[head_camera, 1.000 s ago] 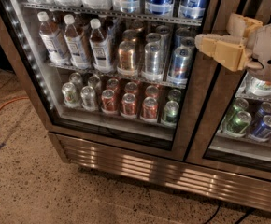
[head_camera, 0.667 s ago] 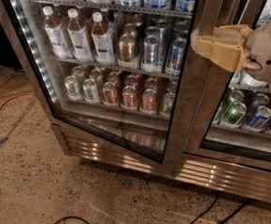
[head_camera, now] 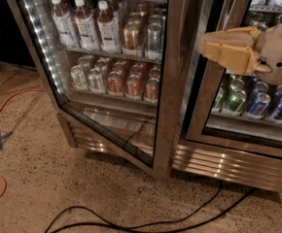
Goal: Open left fridge door
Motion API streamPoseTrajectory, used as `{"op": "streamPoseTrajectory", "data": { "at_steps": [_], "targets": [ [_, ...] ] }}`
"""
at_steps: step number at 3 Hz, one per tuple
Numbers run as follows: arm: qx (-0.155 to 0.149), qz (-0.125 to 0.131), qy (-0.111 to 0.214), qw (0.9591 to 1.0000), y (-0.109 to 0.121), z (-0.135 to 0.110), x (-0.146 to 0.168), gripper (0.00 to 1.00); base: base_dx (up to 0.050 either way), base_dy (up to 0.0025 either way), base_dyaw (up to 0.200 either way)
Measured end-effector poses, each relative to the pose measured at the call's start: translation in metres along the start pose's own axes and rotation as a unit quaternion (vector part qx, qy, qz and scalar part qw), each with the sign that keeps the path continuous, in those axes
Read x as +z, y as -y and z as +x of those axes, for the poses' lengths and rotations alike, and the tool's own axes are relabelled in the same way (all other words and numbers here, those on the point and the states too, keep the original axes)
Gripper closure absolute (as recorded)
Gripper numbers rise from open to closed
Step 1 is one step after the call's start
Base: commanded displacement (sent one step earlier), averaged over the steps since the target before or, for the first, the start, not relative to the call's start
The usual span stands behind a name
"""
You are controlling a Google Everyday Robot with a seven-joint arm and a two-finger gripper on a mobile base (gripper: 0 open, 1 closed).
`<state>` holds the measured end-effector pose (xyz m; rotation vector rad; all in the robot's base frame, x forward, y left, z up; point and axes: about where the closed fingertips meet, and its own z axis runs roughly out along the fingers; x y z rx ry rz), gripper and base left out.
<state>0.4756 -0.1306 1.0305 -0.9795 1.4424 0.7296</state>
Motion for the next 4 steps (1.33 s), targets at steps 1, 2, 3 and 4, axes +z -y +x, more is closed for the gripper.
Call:
{"op": "streamPoseTrajectory", "data": {
  "at_steps": [1,2,3,4],
  "targets": [
    [0.0,0.0,0.0,1.0,0.0,0.0,0.0,1.0,-0.05,-0.00006,0.0],
    [0.0,0.0,0.0,1.0,0.0,0.0,0.0001,1.0,0.0,-0.00001,-0.2],
    [0.0,0.0,0.0,1.0,-0.0001,0.0,0.0001,1.0,0.0,0.0,0.0],
    [0.0,0.0,0.0,1.0,-0.0001,-0.0001,0.0001,0.81,0.0,0.0,0.0]
  ]
}}
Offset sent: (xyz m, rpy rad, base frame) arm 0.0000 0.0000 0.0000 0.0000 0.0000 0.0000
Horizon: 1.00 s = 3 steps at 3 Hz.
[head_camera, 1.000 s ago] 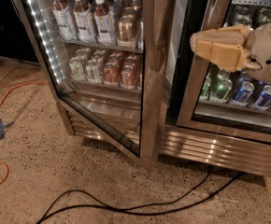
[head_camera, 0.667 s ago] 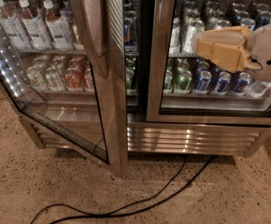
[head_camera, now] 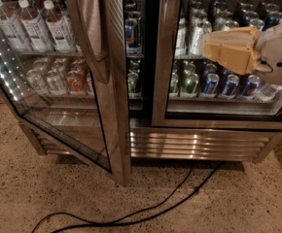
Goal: Open left fridge door
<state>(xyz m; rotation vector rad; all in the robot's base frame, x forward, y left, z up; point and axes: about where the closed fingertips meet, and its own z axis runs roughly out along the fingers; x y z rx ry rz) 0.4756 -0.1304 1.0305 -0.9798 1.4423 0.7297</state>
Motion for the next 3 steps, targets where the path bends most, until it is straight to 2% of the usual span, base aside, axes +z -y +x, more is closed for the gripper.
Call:
{"op": "streamPoseTrajectory", "data": {
  "at_steps": [3],
  "targets": [
    [0.0,0.0,0.0,1.0,-0.0001,0.0,0.0001,0.12,0.0,0.0,0.0]
  ]
}}
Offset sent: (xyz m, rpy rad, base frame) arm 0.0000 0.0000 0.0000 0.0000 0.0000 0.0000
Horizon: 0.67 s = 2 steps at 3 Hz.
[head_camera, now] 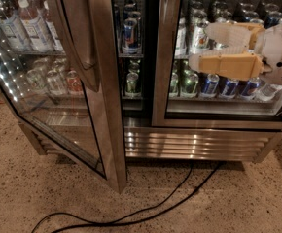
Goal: Open left fridge door
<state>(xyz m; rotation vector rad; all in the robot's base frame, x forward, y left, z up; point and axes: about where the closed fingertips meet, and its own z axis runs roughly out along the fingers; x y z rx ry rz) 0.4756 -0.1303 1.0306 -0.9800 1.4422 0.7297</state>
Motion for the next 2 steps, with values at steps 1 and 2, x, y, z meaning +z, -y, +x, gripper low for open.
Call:
{"op": "streamPoseTrajectory", "data": {
  "at_steps": [1,2],
  "targets": [
    [0.0,0.0,0.0,1.0,-0.0003,-0.0003,0.0004,0.0,0.0,0.0,0.0],
    [0.0,0.0,0.0,1.0,-0.0003,-0.0003,0.0005,0.0,0.0,0.0,0.0]
  ]
}}
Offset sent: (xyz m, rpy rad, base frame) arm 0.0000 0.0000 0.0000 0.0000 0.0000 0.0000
